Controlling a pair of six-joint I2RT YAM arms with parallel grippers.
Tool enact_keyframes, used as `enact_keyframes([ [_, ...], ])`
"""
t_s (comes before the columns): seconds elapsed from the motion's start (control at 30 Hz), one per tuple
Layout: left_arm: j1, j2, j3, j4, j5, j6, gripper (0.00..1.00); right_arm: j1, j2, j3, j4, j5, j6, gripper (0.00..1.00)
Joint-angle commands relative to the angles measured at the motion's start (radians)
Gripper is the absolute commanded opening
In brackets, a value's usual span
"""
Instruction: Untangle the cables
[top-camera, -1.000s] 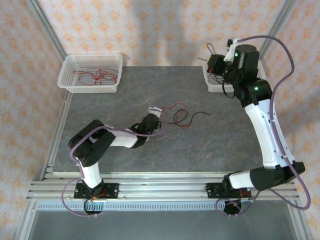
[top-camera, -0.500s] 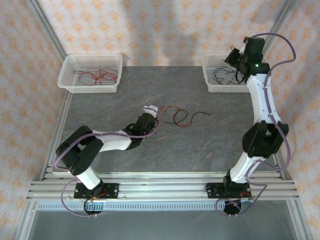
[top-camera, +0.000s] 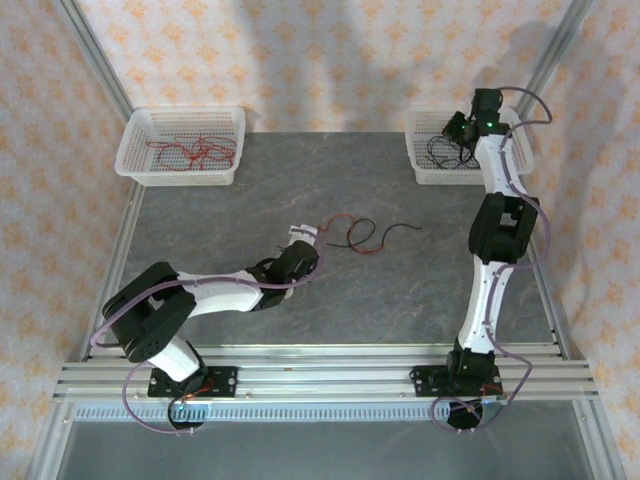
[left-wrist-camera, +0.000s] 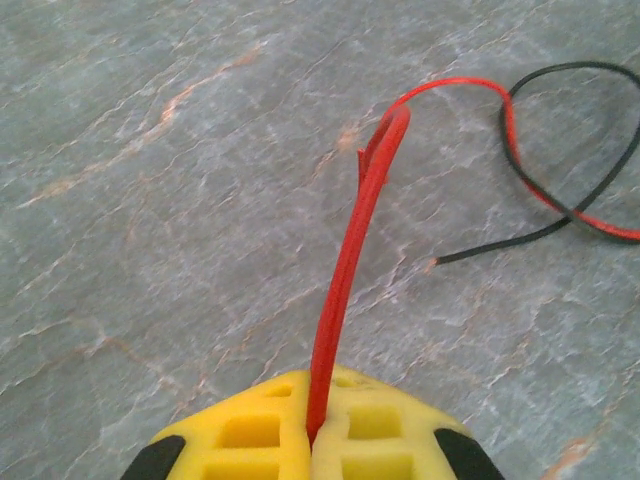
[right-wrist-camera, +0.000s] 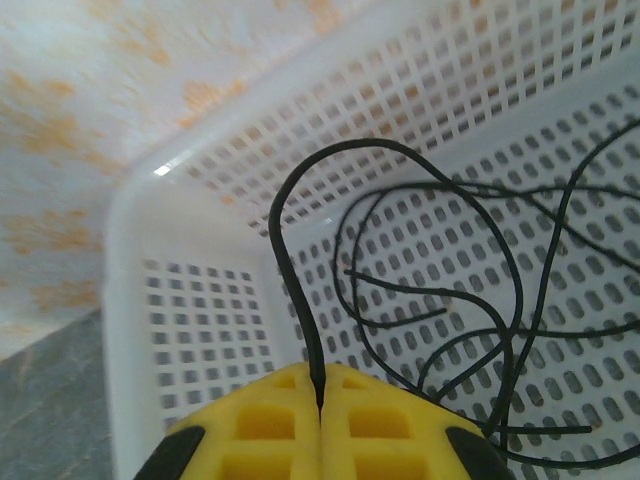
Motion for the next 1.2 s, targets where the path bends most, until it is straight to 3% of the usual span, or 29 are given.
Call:
enact_keyframes([
  [0.0, -0.006, -0.051, -0.025, -0.088, -0.072, -0.048, 0.0, -0.005, 0.014, 0.033, -0.003, 0.014, 0.02, 0.01],
  [0.13, -0.011, -0.109, -0.036, -0.144, -0.07, -0.072, 0.14, -0.005, 0.026, 0.033, -0.024, 0.02, 0.02, 0.24],
  [0.27, -0.02, -0.161, -0.041, -0.191, -0.043, -0.096, 0.24, -0.005, 0.016, 0.025, -0.047, 0.006, 0.023, 0.39],
  [0.37, -0.021, -0.197, -0.059, -0.213, -0.036, -0.133, 0.26, -0.005, -0.016, -0.01, -0.05, -0.012, 0.028, 0.43],
  [0.47, -0.021, -0.227, -0.072, -0.255, -0.102, -0.192, 0.28, -0.004, -0.079, -0.089, -0.032, -0.031, 0.035, 0.44],
  [0.57, -0.017, -0.23, -0.056, -0.326, -0.189, -0.254, 0.3, 0.005, -0.178, -0.215, 0.013, -0.032, 0.035, 0.44],
  [0.7, -0.006, -0.224, -0.026, -0.346, -0.187, -0.263, 0.3, 0.03, -0.341, -0.404, 0.07, -0.025, 0.033, 0.44],
  [0.9, 0.002, -0.177, 0.051, -0.292, -0.031, -0.212, 0.33, 0.121, -0.596, -0.703, 0.137, 0.001, 0.037, 0.44],
  [1.17, 0.086, 0.085, 0.245, -0.349, 0.297, -0.106, 0.29, 0.256, -0.809, -0.948, 0.144, -0.032, 0.043, 0.44],
])
